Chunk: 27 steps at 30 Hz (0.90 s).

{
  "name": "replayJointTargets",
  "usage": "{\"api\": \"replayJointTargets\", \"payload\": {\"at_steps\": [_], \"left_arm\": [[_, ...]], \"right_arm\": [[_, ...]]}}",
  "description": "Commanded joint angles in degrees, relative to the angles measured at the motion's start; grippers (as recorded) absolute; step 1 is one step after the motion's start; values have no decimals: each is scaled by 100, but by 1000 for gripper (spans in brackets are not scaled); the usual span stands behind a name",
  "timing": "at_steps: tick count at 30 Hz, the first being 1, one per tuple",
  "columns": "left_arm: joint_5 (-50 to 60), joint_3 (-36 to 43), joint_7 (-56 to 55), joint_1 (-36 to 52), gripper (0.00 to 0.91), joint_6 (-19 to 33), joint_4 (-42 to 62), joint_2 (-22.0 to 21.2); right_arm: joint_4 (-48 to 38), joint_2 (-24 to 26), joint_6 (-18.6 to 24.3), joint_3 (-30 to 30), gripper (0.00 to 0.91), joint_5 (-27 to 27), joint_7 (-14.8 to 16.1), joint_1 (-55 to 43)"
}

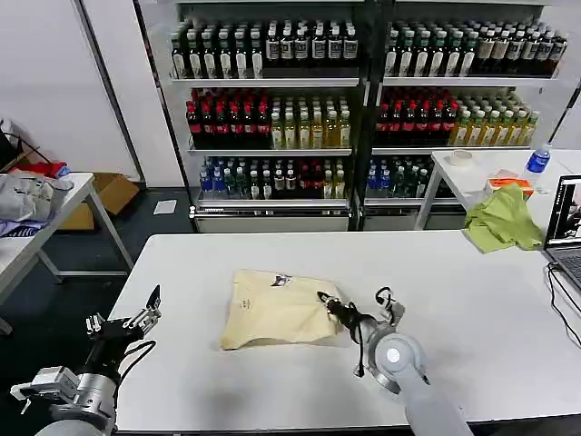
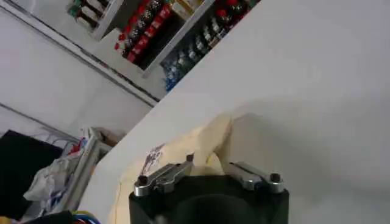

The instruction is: Fold and organize the clothes.

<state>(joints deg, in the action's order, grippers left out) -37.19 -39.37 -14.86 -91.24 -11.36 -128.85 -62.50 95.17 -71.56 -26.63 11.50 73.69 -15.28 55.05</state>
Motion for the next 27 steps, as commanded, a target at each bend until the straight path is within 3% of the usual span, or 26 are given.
{"api": "replayJointTargets", "payload": {"at_steps": [1,10,18,20,21,22,27], "left_arm": [[4,59,3,29,907,0,2,-1],[20,123,4,28,907,5,-8,-18],[20,113,3,15,907,13,-27,-42],[18,102,4,-1,907,20,-38,-45],[18,97,6,-8,907,23,-42,-44],[17,94,5,-16,907,25,-50,-43],[16,90,6,-27,907,32,-78,-40]], "right_arm": [[294,890,-21,303,0,5,179,510],[50,1389,-46,495,0,21,334,354],[19,1431,-136,437,0,-11,315,85],[54,1414,-140,403,725,-178,367,83],[78,1406,-129,397,725,-253,395,94],[109,1398,-126,388,907,-376,433,108],[389,1430,301,310,907,-1454,546,279]]}}
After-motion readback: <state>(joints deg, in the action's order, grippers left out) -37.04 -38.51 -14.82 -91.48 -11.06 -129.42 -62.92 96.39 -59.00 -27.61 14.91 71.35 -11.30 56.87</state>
